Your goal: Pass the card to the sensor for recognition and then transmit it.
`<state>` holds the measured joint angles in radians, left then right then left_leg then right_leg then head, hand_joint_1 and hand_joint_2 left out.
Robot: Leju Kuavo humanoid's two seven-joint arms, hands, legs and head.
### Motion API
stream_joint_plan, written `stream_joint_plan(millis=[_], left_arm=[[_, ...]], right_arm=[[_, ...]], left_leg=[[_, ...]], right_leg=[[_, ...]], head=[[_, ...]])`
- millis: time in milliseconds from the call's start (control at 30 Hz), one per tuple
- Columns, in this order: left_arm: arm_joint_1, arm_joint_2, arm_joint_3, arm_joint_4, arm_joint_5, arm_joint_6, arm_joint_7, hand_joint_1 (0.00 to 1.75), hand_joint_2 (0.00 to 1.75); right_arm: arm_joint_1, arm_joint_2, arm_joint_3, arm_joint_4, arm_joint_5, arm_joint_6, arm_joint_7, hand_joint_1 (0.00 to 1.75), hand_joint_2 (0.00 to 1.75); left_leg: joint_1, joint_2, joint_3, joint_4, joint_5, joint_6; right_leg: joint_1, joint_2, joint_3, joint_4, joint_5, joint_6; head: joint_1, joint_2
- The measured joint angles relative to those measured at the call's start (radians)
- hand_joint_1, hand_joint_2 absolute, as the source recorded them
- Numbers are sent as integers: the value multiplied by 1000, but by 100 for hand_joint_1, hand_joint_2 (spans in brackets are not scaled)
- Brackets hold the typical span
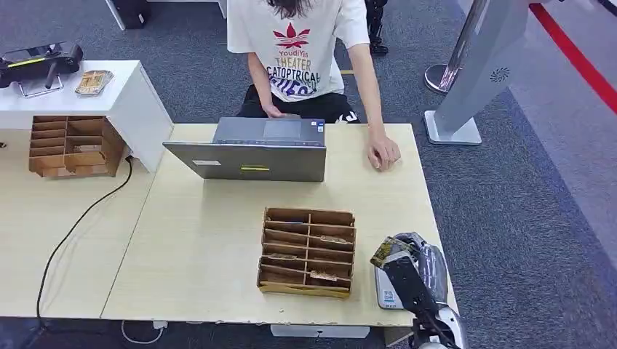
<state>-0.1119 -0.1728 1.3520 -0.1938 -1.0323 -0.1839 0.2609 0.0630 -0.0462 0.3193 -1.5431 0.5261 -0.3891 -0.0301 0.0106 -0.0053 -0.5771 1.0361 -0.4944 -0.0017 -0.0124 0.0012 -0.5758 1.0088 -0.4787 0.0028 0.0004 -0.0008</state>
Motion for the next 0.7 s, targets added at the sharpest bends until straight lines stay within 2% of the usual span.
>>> stream_joint_plan(millis=[400, 700], left_arm=[[0, 0, 3, 0, 2, 0, 1, 0, 0], [0, 0, 3, 0, 1, 0, 2, 0, 0]], right_arm=[[-1, -4, 8, 36, 33, 17, 30, 175, 175], [-7, -16, 11, 62, 120, -1, 74, 175, 175]], left_leg=[[0, 0, 0, 0, 0, 0], [0, 0, 0, 0, 0, 0]], right_leg=[[0, 0, 0, 0, 0, 0], [0, 0, 0, 0, 0, 0]], head=[[0, 0], [0, 0]])
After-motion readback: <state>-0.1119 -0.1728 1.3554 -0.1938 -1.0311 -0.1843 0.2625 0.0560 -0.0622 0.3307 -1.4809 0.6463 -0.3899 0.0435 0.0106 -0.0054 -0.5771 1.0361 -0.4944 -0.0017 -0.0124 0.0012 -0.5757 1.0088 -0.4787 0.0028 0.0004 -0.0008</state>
